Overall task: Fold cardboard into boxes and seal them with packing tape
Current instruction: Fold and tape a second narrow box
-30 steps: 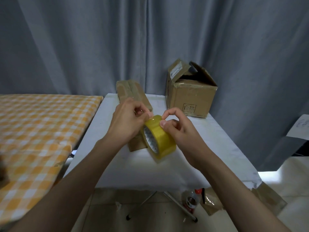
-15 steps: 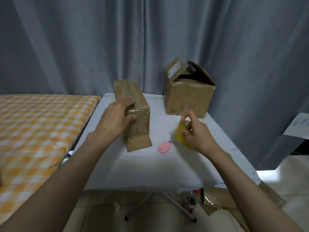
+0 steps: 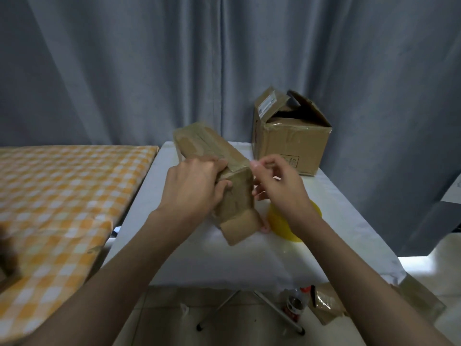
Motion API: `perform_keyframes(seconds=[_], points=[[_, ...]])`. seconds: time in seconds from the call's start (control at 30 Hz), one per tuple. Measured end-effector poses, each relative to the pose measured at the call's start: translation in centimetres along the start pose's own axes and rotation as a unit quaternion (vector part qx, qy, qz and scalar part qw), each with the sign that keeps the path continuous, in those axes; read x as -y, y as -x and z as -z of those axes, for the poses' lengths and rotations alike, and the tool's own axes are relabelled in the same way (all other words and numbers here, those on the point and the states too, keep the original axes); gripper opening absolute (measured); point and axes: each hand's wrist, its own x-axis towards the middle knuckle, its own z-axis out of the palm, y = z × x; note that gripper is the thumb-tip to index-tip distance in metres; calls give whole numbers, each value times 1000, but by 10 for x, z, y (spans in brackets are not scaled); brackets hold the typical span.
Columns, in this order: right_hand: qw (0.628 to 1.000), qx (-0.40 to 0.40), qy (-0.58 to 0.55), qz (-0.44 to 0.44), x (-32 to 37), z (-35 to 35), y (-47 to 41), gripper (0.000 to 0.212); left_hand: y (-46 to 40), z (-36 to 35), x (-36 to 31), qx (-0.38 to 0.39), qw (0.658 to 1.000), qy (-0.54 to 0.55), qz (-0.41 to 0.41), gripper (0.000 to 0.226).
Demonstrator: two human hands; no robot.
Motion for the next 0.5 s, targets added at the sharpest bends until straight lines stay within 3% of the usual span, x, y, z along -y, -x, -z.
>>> perform_keyframes(seconds=[0.1,0.23,0.3,0.4,0.5], points=[[989,22,-106,-100,7,-10,0,47,8,2,-16,5,999,-48,-7,32],[975,33,-150,-157,-2,-21,3,43,9,-6,-16,56,997,-46,-7,43],[965,25,-188,-183,-5,-25,1,43,7,-8,-10,74,997,11,-19,48],[958,10,-209,-195,-7,-28,-2,41,-8,-13,13,53,981,187,19,34],[957,0,-217,-191,-9,-29,-3,38,-45,-30,52,50,979,176,87,43]])
